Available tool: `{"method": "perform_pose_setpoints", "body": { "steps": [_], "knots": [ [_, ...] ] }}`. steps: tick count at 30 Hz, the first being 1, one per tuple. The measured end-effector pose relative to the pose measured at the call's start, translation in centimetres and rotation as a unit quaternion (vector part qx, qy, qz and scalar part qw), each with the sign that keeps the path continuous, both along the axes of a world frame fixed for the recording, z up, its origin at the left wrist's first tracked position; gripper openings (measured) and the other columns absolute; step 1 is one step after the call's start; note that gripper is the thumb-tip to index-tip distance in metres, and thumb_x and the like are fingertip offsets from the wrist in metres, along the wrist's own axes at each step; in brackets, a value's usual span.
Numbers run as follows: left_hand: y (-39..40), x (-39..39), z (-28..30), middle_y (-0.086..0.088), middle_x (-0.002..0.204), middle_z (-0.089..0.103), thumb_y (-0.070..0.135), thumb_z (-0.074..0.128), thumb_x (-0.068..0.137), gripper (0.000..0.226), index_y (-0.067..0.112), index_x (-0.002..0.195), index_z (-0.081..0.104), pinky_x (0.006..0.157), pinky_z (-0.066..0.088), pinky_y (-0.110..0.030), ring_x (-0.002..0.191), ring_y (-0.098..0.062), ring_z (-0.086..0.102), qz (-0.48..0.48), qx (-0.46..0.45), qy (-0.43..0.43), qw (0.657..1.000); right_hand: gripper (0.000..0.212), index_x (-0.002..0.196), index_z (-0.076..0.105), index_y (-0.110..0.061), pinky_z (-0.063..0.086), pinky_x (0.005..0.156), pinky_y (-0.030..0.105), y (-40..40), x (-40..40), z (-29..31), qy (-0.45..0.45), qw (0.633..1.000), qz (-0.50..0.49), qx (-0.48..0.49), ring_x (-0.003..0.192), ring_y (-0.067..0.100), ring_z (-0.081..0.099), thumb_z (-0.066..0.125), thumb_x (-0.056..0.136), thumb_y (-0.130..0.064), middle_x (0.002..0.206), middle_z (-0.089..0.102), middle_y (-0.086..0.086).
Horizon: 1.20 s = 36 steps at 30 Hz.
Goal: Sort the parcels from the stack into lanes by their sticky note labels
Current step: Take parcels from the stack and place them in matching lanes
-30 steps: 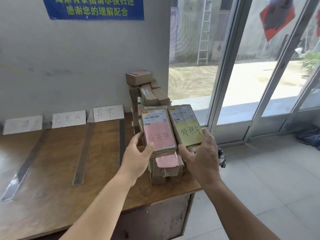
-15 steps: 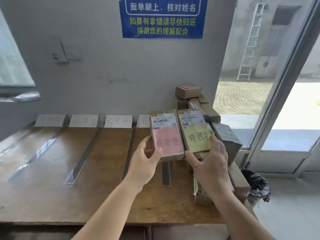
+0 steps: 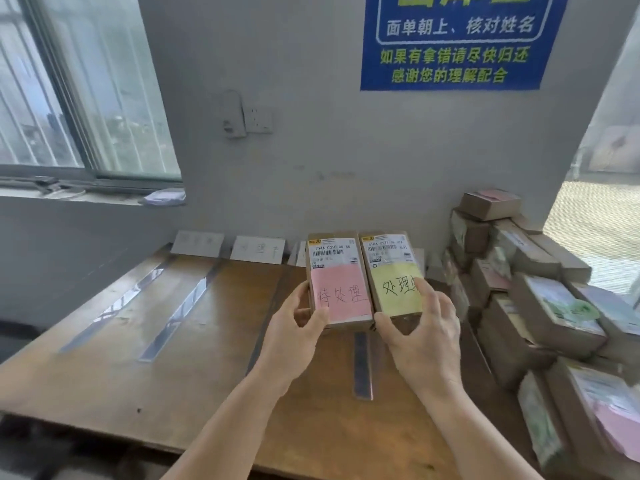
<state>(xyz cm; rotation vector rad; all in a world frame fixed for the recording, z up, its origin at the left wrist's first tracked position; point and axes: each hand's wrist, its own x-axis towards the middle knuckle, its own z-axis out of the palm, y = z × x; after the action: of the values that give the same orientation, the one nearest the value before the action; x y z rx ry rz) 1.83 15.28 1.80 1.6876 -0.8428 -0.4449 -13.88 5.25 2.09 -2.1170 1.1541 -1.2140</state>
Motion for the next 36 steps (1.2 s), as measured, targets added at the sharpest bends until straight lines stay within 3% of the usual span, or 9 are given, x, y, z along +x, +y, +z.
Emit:
{"method": "perform_pose_setpoints", "body": {
  "steps": [6,11,16,21,30,33,36],
  "knots": [
    [3.4,6.3,-0.5,0.031,0.089,0.066,0.04,0.057,0.092,0.05,0.051,0.136,0.036,0.054,0.046,-0.009,0.076,0.009,0.061,0.026,-0.014,0.011,1.0,0.069,0.135,0.037,-0.028,0.03,0.084,0.028,2.7,7.0,-0.5,0.0,1.0,0.023,0.002,0.104,0.008,0.023,0.069,0.077,-0.048,0.13,0.037,-0.002],
    [5.4,10.3,-0.4,0.022,0.094,0.069,0.033,0.057,0.093,0.05,0.046,0.138,0.038,0.079,0.054,-0.024,0.093,0.005,0.061,0.032,-0.036,0.042,0.998,0.067,0.133,0.038,-0.028,0.033,0.082,0.029,3.7,11.8,-0.8,0.005,0.999,0.049,0.003,0.105,0.007,0.023,0.07,0.077,-0.049,0.13,0.038,-0.002],
    [5.3,14.1,-0.4,0.009,0.108,0.066,0.035,0.059,0.092,0.05,0.041,0.138,0.039,0.089,0.053,-0.035,0.104,-0.007,0.059,0.058,-0.039,0.05,0.996,0.067,0.133,0.04,-0.026,0.032,0.082,0.029,2.7,16.4,-0.8,0.016,0.997,0.073,-0.004,0.105,0.009,0.025,0.071,0.077,-0.048,0.131,0.04,0.001],
    [4.1,18.9,-0.2,0.012,0.107,0.066,0.041,0.061,0.09,0.046,0.044,0.131,0.042,0.088,0.054,-0.036,0.105,-0.006,0.059,0.086,-0.028,0.043,0.995,0.07,0.132,0.04,-0.026,0.032,0.086,0.032,0.6,21.8,-1.0,0.006,0.994,0.105,0.004,0.111,0.012,0.029,0.067,0.074,-0.053,0.133,0.04,0.002],
    [2.1,28.1,1.6,0.008,0.103,0.069,0.033,0.057,0.093,0.039,0.037,0.13,0.046,0.083,0.054,-0.028,0.099,-0.006,0.063,0.11,-0.003,0.042,0.993,0.067,0.132,0.038,-0.026,0.029,0.088,0.031,-2.8,31.7,-1.0,-0.002,0.989,0.143,0.037,0.122,0.022,0.033,0.068,0.077,-0.05,0.131,0.038,0.001],
    [2.5,31.3,1.9,0.006,0.096,0.071,0.031,0.056,0.094,0.033,0.031,0.126,0.049,0.071,0.054,-0.02,0.086,-0.002,0.067,0.133,0.0,0.055,0.99,0.067,0.132,0.037,-0.024,0.03,0.086,0.031,-3.4,34.2,-1.8,0.014,0.989,0.141,0.053,0.122,0.024,0.033,0.067,0.078,-0.05,0.131,0.037,0.002],
    [2.9,35.0,1.8,0.004,0.096,0.07,0.032,0.055,0.095,0.029,0.031,0.123,0.048,0.076,0.055,-0.026,0.082,-0.003,0.066,0.155,0.017,0.067,0.986,0.068,0.133,0.035,-0.023,0.031,0.084,0.031,-4.2,36.6,-2.9,0.038,0.988,0.126,0.083,0.12,0.026,0.032,0.066,0.079,-0.051,0.131,0.037,0.004]
  ]
}}
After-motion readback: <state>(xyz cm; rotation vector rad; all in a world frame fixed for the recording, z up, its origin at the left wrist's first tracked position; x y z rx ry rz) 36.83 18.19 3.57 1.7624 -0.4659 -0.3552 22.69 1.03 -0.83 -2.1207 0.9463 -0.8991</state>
